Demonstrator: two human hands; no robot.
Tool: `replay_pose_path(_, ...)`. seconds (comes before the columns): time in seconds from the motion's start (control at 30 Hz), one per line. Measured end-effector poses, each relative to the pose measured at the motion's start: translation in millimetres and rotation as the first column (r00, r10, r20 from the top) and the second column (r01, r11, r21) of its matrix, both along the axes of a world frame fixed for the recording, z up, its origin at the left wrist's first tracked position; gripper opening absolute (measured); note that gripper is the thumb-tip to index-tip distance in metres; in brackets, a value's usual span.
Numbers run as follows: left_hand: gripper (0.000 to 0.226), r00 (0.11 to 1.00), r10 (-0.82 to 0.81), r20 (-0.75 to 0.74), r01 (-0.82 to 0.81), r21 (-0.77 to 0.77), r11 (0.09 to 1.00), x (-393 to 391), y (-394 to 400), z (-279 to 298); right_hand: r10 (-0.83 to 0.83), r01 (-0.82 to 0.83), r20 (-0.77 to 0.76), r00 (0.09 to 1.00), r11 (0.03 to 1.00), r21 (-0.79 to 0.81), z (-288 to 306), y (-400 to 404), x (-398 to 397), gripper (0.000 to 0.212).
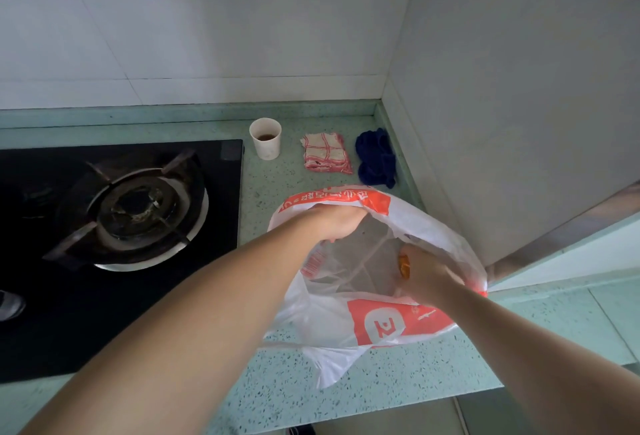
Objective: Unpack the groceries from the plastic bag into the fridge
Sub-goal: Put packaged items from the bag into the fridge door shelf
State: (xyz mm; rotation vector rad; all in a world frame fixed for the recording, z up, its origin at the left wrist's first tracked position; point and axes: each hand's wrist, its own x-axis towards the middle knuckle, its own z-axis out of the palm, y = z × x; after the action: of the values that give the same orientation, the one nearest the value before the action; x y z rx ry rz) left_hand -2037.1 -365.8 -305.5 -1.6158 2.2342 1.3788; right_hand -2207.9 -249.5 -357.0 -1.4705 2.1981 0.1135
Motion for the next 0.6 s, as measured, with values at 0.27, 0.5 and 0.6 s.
replay_pose_path(0.27,0.034,0.996,-0.081,0.028,0.079,0.060,0.995,5,1,0,-0.055,0.054,0.101,0.993,0.998,0.009,8,-8,8,0.025)
replay_pose_path(0.5,0.041,0.949,-0.291,0.122,0.286,0.050,0.957,2,-1,6,-0.527,0.538,0.560,0.640,0.827,0.164,52,-29,10,0.014)
replay_pose_path(0.6,0.040,0.943,-0.313,0.118,0.313,0.018,0.950,3,-2,15,-0.509,0.510,0.701,0.499,0.827,0.237,69,-24,9,0.018)
